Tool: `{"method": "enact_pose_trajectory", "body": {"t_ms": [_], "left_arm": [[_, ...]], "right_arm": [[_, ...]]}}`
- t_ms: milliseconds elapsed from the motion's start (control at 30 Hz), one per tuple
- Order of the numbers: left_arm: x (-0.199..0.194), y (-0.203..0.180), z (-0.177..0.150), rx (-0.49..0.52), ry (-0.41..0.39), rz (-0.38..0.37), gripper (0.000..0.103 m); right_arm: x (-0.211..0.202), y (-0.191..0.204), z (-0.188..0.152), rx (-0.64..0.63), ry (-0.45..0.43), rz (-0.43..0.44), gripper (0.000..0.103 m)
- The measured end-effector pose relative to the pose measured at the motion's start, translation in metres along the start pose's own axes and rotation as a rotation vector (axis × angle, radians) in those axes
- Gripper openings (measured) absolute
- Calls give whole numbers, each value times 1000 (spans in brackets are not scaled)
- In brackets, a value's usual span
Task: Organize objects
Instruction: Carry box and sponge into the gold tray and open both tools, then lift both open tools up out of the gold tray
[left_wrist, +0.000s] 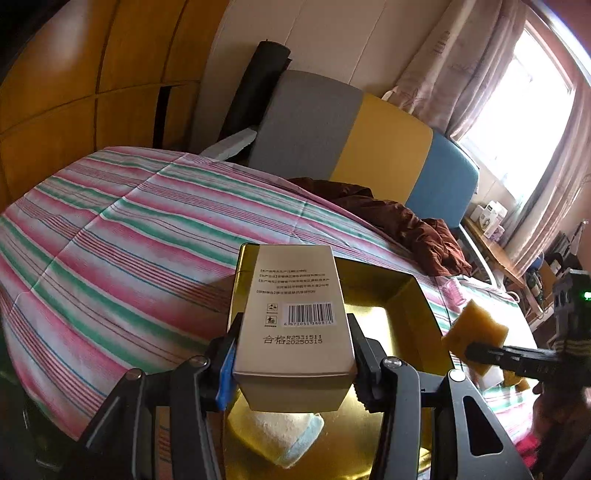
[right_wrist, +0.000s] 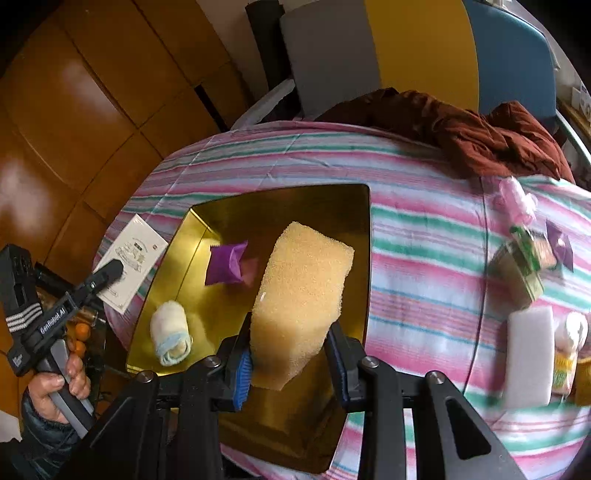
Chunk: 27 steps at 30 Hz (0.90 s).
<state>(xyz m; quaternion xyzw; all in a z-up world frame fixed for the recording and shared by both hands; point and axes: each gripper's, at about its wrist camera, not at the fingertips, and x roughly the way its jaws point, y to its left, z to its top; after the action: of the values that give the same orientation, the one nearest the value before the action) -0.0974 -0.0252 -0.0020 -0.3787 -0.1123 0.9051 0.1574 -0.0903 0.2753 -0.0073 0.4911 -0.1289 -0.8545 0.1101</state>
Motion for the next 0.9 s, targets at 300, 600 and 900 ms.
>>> {"method": "enact_pose_trajectory", "body": {"t_ms": [300, 600, 900], "left_arm": [[7, 5, 2, -13, 10, 12, 50], [10, 4, 9, -5, -3, 12, 50], [7, -4, 20, -14, -54, 14, 75]], "right_arm": [[23, 26, 3, -56, 54, 62, 34], [57, 74, -24, -184, 194, 168, 36], [62, 93, -39, -218, 234, 278, 65]]}}
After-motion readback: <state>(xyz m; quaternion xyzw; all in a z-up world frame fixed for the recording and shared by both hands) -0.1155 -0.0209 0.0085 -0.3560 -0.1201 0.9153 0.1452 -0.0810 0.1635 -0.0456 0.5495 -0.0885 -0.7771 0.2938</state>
